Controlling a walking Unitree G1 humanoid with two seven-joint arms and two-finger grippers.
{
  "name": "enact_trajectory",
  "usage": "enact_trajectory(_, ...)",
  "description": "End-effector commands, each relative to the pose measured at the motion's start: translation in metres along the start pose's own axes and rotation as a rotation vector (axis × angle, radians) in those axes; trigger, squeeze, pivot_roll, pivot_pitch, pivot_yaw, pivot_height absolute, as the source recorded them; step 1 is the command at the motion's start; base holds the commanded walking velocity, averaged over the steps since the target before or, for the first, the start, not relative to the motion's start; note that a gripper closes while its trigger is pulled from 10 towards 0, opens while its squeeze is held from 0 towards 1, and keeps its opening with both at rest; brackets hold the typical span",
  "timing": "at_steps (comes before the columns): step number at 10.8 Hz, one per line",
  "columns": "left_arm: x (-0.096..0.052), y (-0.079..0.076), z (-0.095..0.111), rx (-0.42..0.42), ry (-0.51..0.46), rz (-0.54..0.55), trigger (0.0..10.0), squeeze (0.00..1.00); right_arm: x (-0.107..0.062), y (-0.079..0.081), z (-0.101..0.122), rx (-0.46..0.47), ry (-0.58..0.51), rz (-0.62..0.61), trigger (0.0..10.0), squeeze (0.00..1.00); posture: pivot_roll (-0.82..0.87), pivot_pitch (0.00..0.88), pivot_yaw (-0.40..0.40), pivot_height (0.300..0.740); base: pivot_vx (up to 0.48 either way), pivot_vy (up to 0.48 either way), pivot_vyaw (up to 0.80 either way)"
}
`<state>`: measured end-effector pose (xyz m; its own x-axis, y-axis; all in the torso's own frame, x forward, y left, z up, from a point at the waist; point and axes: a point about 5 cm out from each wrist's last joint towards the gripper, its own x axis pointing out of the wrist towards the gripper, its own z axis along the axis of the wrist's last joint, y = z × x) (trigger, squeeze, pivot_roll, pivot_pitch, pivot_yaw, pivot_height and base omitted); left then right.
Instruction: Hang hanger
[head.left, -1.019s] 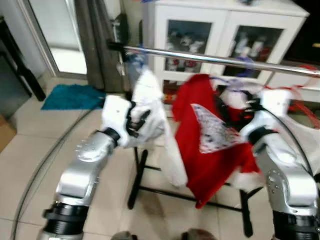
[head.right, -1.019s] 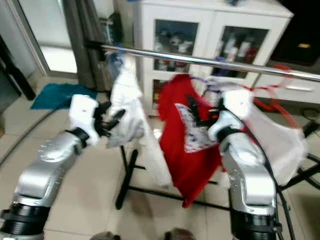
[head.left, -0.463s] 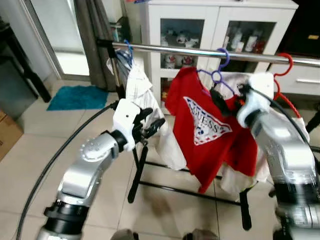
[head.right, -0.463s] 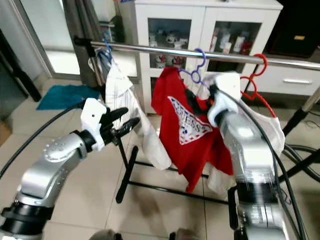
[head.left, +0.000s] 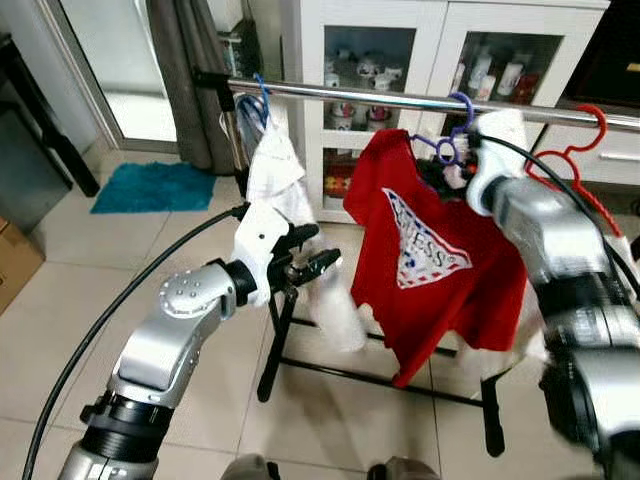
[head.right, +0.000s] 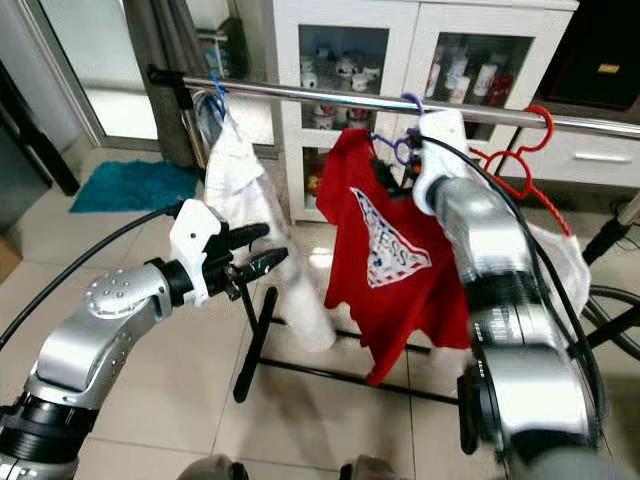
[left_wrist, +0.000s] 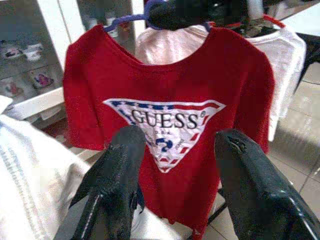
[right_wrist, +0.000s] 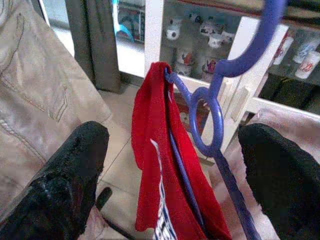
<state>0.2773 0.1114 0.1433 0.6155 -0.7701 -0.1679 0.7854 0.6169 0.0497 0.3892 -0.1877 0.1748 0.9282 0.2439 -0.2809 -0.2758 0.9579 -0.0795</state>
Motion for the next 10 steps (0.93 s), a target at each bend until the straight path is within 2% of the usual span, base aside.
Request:
enact_trajectory(1,0.002,-0.001,0.003,0.005,-0.002,-0.030,10.0,0.00,0.002,-0.001,0.002,-0.012,-0.004,-0.008,10.0,0.00,-0.09,0.000,0.028,0.740,0.000,0.000,0.00)
enact_trajectory(3,0.002,-0.005,0.003,0.006,0.005,-0.071,10.0,0.00,0.011,0.000,-0.002,0.034,0.041,-0.013,10.0,0.00,-0.08,0.000,0.022,0.740,0.000,0.000,0.00)
enact_trajectory(6,0.002,-0.005,0.001,0.005,0.008,-0.076,10.0,0.00,0.013,0.004,-0.003,0.086,0.059,0.044,10.0,0.00,-0.08,0.000,0.021,0.740,0.000,0.000,0.00)
enact_trajectory(8,0.003,-0.004,0.001,0.006,0.009,-0.081,10.0,0.00,0.015,0.002,0.001,0.140,0.034,0.034,4.0,0.00,-0.09,0.000,0.028,0.740,0.000,0.000,0.00)
enact_trajectory(9,0.005,-0.003,0.001,0.009,0.009,-0.085,10.0,0.00,0.016,0.002,0.004,0.170,0.024,0.007,0.0,0.00,-0.09,0.000,0.033,0.740,0.000,0.000,0.00)
enact_trajectory(10,0.005,-0.003,0.002,0.010,0.010,-0.086,10.0,0.00,0.017,0.002,0.004,0.167,0.028,-0.001,0.0,0.00,-0.09,0.000,0.033,0.740,0.000,0.000,0.00)
